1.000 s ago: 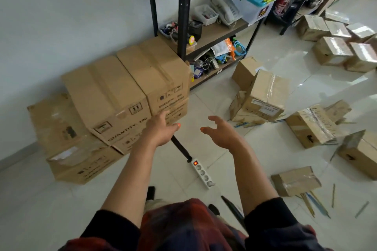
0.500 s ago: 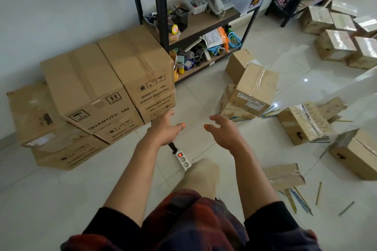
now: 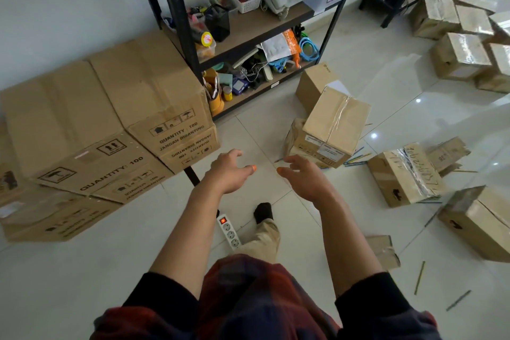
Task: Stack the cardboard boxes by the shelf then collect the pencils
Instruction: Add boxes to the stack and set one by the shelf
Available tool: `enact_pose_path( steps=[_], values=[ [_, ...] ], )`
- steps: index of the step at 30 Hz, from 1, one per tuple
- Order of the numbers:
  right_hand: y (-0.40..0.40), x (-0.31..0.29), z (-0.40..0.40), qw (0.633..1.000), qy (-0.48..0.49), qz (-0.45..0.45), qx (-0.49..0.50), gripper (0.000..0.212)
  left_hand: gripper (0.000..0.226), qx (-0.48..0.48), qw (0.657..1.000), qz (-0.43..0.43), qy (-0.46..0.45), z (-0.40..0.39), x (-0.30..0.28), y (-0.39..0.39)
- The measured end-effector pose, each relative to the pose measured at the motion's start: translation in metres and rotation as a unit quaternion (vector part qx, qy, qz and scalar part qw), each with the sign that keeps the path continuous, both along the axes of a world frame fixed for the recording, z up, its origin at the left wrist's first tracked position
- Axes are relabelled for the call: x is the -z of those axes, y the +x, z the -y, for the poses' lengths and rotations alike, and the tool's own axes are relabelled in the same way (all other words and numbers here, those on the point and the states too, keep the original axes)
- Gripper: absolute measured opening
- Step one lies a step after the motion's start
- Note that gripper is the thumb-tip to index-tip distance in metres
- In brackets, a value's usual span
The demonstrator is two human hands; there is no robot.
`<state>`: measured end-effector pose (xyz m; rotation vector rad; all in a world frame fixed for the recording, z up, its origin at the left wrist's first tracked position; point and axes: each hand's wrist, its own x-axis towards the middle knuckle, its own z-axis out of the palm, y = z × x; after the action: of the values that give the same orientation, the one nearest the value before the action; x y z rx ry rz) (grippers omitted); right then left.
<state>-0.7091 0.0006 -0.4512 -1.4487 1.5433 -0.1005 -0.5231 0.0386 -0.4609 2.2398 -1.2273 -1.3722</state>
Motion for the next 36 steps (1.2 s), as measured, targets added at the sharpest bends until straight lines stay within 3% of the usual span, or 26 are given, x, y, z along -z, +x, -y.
enact_pose_path(
  steps=[11,19,25,36],
  values=[
    [-0.032,0.013,0.134,0.998,0.053,-0.006,-0.038,0.049,0.059,0.008,0.999,-0.014,0.043,0.119,-0.001,-0.044],
    [-0.067,0.026,0.179,0.996,0.083,0.015,-0.017,0.048,0.061,0.02,0.997,-0.011,0.074,0.16,0.011,-0.075],
    [-0.102,0.037,0.217,0.992,0.109,0.001,-0.064,0.05,0.06,0.001,0.996,-0.003,0.086,0.195,0.016,-0.107],
    [-0.192,0.085,0.31,0.989,0.142,-0.017,-0.042,0.05,0.049,-0.051,0.996,-0.059,0.044,0.298,0.052,-0.216]
  ],
)
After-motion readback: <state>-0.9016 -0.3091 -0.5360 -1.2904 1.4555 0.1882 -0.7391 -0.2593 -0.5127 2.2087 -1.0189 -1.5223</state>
